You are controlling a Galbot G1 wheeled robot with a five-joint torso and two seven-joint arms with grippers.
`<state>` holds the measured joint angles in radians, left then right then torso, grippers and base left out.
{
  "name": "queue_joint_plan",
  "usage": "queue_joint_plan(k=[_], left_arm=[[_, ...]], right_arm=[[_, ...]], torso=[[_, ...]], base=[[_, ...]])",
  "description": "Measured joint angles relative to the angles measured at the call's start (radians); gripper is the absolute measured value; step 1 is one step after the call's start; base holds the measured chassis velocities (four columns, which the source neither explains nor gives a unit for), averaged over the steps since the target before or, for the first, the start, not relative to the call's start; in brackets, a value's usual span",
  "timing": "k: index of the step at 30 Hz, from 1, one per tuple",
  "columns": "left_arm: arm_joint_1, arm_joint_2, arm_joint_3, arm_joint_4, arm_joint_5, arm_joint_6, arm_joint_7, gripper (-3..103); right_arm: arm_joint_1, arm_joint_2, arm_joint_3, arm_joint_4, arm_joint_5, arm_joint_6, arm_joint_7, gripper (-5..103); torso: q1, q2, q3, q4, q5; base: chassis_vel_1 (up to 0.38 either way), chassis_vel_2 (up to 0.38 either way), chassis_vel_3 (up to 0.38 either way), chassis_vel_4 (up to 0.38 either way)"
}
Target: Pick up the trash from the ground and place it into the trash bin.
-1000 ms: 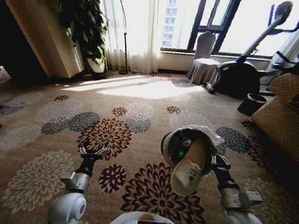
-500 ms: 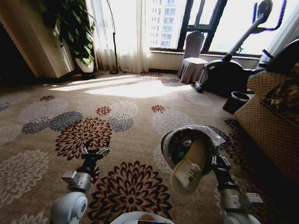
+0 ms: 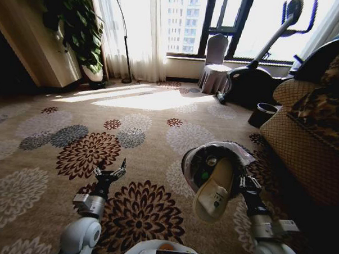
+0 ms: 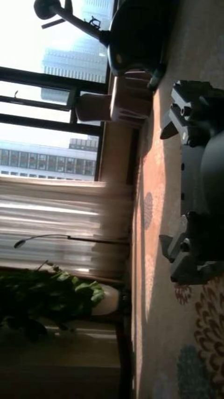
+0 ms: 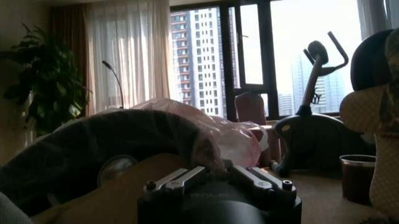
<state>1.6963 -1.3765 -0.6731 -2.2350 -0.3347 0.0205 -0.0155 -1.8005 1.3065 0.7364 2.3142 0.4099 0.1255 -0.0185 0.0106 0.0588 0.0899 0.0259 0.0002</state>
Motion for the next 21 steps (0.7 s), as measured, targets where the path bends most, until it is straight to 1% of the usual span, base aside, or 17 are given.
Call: queue_joint_plan(k=[5, 9, 13, 14, 16, 19, 20, 21], left_arm=[[-0.001, 0.000, -0.001, 0.007, -0.004, -0.002, 0.001, 100], [-0.001, -0.001, -0.002, 0.010, -0.010, -0.003, 0.001, 100], [-0.001, -0.001, -0.003, 0.011, -0.015, -0.003, 0.001, 100], [-0.001, -0.001, -0.003, 0.011, -0.015, -0.003, 0.001, 100], [-0.001, -0.001, -0.003, 0.011, -0.015, -0.003, 0.001, 100], [-0.003, -0.001, -0.001, 0.013, -0.017, -0.003, 0.002, 100], [-0.003, -0.001, -0.001, 0.013, -0.019, -0.003, 0.003, 100], [-0.004, 0.000, -0.001, 0.013, -0.020, -0.003, 0.004, 100]], right_arm=[[0.002, 0.006, -0.006, -0.003, -0.003, 0.003, 0.000, 0], [0.003, 0.008, -0.010, -0.009, -0.006, 0.007, 0.000, 0], [0.002, 0.009, -0.010, -0.010, -0.007, 0.009, 0.000, 0], [0.002, 0.009, -0.010, -0.013, -0.007, 0.013, 0.000, 0], [0.003, 0.009, -0.009, -0.015, -0.007, 0.015, 0.000, 0], [0.001, 0.010, -0.009, -0.016, -0.006, 0.017, 0.000, 0], [0.000, 0.011, -0.009, -0.016, -0.005, 0.018, 0.000, 0], [-0.001, 0.011, -0.009, -0.016, -0.005, 0.018, 0.000, 0]], torso=[[0.000, 0.000, 0.000, -0.0001, 0.0000], [0.000, 0.000, 0.000, 0.0000, 0.0002], [0.000, 0.000, 0.000, -0.0001, -0.0008], [0.000, 0.000, 0.000, -0.0001, 0.0001], [0.000, 0.000, 0.000, 0.0000, 0.0002], [0.000, 0.000, 0.000, 0.0000, -0.0011], [0.000, 0.000, 0.000, -0.0001, -0.0001], [0.000, 0.000, 0.000, -0.0001, 0.0002]], base=[[0.006, -0.208, -0.029, 0.208], [0.109, -0.281, -0.110, 0.302], [0.191, -0.327, -0.175, 0.315], [0.248, -0.316, -0.237, 0.347], [0.248, -0.340, -0.253, 0.347], [0.255, -0.361, -0.272, 0.373], [0.286, -0.409, -0.311, 0.382], [0.298, -0.409, -0.311, 0.394]])
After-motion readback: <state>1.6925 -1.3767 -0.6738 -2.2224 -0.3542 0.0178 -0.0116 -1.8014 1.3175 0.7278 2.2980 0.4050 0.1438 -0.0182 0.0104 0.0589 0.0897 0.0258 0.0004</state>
